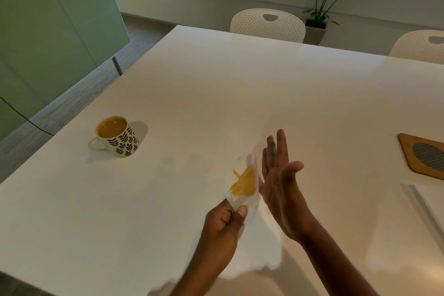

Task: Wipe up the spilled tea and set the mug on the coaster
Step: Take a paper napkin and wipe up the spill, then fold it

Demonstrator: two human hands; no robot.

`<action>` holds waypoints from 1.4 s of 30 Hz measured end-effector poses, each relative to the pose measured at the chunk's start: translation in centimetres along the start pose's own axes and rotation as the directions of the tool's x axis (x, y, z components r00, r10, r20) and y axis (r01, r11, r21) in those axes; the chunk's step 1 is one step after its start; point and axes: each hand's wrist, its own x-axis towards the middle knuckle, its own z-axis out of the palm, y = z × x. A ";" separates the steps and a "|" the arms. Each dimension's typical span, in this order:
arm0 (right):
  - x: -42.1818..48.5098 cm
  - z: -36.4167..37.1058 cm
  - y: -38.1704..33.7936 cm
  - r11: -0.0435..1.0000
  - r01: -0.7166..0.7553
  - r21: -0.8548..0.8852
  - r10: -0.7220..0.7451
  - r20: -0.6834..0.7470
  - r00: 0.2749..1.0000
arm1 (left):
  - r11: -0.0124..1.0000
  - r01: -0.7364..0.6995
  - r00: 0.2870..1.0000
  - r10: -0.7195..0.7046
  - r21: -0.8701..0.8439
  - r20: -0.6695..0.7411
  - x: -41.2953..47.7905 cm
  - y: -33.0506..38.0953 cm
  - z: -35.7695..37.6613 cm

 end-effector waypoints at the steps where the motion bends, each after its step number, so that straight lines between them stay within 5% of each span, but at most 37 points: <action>1: 0.2 -0.1 0.0 0.999 -0.017 0.038 0.017 -0.006 1.000 | 1.000 -0.003 0.999 0.003 -0.004 0.041 0.0 -0.1 -0.2; 8: 1.9 -2.6 -1.0 0.949 -0.086 0.304 0.119 -0.092 0.989 | 0.957 0.080 0.993 -0.052 -0.278 0.106 0.3 -1.3 -2.0; 13: 1.4 -5.0 -1.0 0.946 -0.318 -0.061 0.320 0.023 0.947 | 0.921 0.127 0.987 -0.080 -0.369 0.140 1.0 -1.1 -3.7; 17: 0.9 -5.4 -0.6 0.904 -0.418 -0.088 0.426 0.106 0.898 | 0.919 0.147 0.977 -0.078 -0.366 0.197 1.3 -0.7 -4.4; 24: 1.0 -5.5 -0.3 0.899 -0.435 0.043 0.435 0.005 0.900 | 0.943 0.118 0.987 -0.077 -0.312 0.141 1.8 0.5 -4.7; 32: 0.5 -5.7 0.1 0.884 -0.465 -0.043 0.466 0.019 0.885 | 0.971 0.103 0.994 -0.109 -0.215 -0.017 2.0 1.4 -5.5; 42: -0.3 -6.4 0.1 0.927 -0.367 -0.080 0.372 0.070 0.925 | 0.952 0.064 0.998 -0.054 -0.300 0.041 2.6 1.6 -6.1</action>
